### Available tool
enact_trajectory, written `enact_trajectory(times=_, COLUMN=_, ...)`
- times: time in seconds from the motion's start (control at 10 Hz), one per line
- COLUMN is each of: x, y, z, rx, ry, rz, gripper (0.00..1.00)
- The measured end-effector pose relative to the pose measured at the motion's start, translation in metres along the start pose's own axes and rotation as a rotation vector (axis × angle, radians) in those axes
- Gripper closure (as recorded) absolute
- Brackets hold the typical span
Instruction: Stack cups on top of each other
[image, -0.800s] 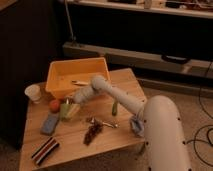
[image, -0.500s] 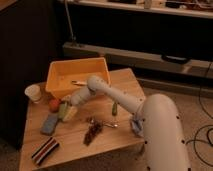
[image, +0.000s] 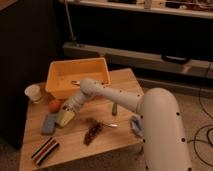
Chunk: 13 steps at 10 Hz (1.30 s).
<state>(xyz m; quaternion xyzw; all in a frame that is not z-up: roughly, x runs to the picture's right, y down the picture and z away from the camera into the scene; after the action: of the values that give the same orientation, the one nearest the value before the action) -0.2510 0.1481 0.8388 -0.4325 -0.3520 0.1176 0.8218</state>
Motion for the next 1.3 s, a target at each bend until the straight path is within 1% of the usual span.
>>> enact_trajectory(times=0.1, x=-0.001, y=0.004, z=0.007, rx=0.002, ry=0.018, rz=0.032, gripper=0.46)
enact_trajectory(times=0.2, x=0.001, y=0.005, z=0.010, rx=0.015, ry=0.026, rz=0.075, gripper=0.58)
enact_trajectory(times=0.4, x=0.004, y=0.005, z=0.012, rx=0.031, ry=0.039, rz=0.143, gripper=0.74)
enact_trajectory(times=0.5, x=0.006, y=0.004, z=0.014, rx=0.037, ry=0.050, rz=0.171, gripper=0.88)
enact_trajectory(times=0.6, x=0.007, y=0.003, z=0.014, rx=0.041, ry=0.055, rz=0.181, gripper=0.95)
enact_trajectory(times=0.7, x=0.007, y=0.003, z=0.014, rx=0.042, ry=0.056, rz=0.178, gripper=1.00)
enact_trajectory(times=0.8, x=0.008, y=0.002, z=0.014, rx=0.043, ry=0.057, rz=0.177, gripper=1.00)
enact_trajectory(times=0.9, x=0.010, y=0.005, z=0.016, rx=0.036, ry=0.062, rz=0.176, gripper=1.00)
enact_trajectory(times=1.0, x=0.010, y=0.005, z=0.016, rx=0.042, ry=0.069, rz=0.167, gripper=1.00)
enact_trajectory(times=1.1, x=0.009, y=0.005, z=0.009, rx=0.060, ry=0.078, rz=0.158, gripper=1.00)
enact_trajectory(times=1.3, x=-0.005, y=-0.001, z=-0.024, rx=0.138, ry=0.097, rz=0.141, gripper=1.00)
